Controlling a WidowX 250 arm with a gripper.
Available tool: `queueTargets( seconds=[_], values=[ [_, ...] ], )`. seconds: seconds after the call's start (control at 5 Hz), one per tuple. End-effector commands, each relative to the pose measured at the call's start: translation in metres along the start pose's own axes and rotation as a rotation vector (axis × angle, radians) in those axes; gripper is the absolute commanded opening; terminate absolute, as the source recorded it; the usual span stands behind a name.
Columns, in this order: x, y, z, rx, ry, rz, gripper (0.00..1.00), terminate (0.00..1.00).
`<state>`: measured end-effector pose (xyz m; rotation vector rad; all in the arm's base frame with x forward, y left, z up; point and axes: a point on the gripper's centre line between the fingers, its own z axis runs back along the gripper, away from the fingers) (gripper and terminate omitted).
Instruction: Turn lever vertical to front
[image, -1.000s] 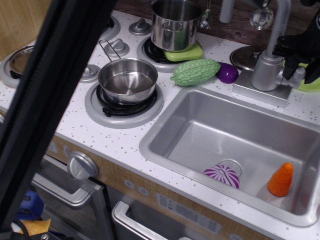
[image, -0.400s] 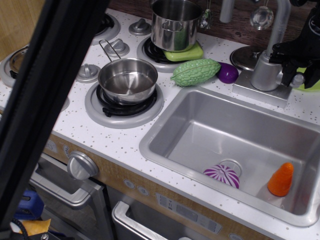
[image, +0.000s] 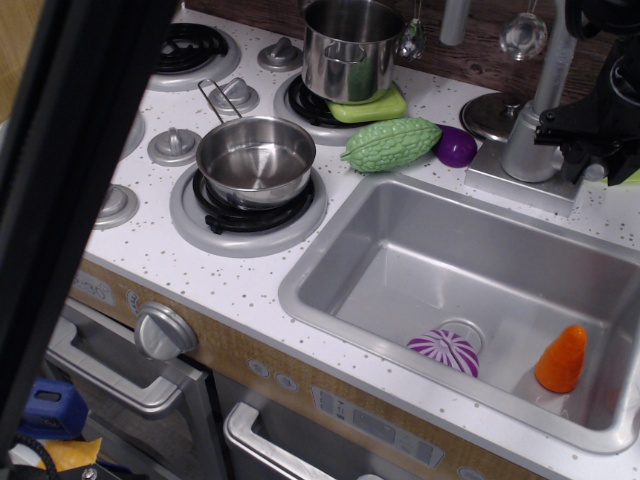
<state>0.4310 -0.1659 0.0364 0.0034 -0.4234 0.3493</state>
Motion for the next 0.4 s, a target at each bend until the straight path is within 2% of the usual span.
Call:
queueTargets(
  seconds=[0.0, 0.2],
  values=[
    [-0.0276, -0.0104, -0.0191, -0.002, -0.042, -0.021, 0.00, 0.00],
    [-0.0310, -0.0108, -0.0260, 0.004, -0.109, 0.016, 0.00, 1.00]
  ],
)
